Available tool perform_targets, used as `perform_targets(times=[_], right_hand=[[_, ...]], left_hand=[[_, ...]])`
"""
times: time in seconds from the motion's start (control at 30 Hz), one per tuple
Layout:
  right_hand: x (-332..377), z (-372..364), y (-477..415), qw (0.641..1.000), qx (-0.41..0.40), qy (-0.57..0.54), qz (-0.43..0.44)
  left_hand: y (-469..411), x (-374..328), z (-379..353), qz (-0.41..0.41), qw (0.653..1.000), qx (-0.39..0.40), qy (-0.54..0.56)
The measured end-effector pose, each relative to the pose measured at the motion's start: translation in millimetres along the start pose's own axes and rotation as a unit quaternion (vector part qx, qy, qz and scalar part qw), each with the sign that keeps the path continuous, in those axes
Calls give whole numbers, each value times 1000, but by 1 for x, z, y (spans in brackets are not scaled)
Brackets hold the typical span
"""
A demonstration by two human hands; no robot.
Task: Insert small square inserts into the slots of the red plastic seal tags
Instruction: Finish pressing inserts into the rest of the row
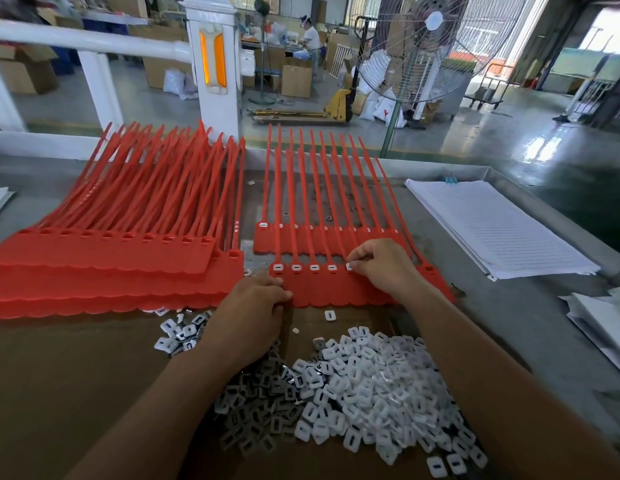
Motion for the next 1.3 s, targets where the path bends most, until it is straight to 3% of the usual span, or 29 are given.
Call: perform_targets(times=[0.83, 1.07, 1.3], right_hand=[[3, 7, -6, 998, 56, 2, -20], [5, 3, -13, 997, 49, 2, -60], [16, 8, -23, 991, 98, 39, -87]], left_hand=[[0, -2, 3, 14, 1000, 24, -3], [-1, -2, 3, 12, 1000, 21, -9], [0, -3, 4, 5, 1000, 23, -12]])
Point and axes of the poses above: each hand's wrist, its own y-axis away from the middle knuckle, its own z-axis out of the back of the hand, x = y × z, the point moved 1 cm from there along -y, towards the middle knuckle
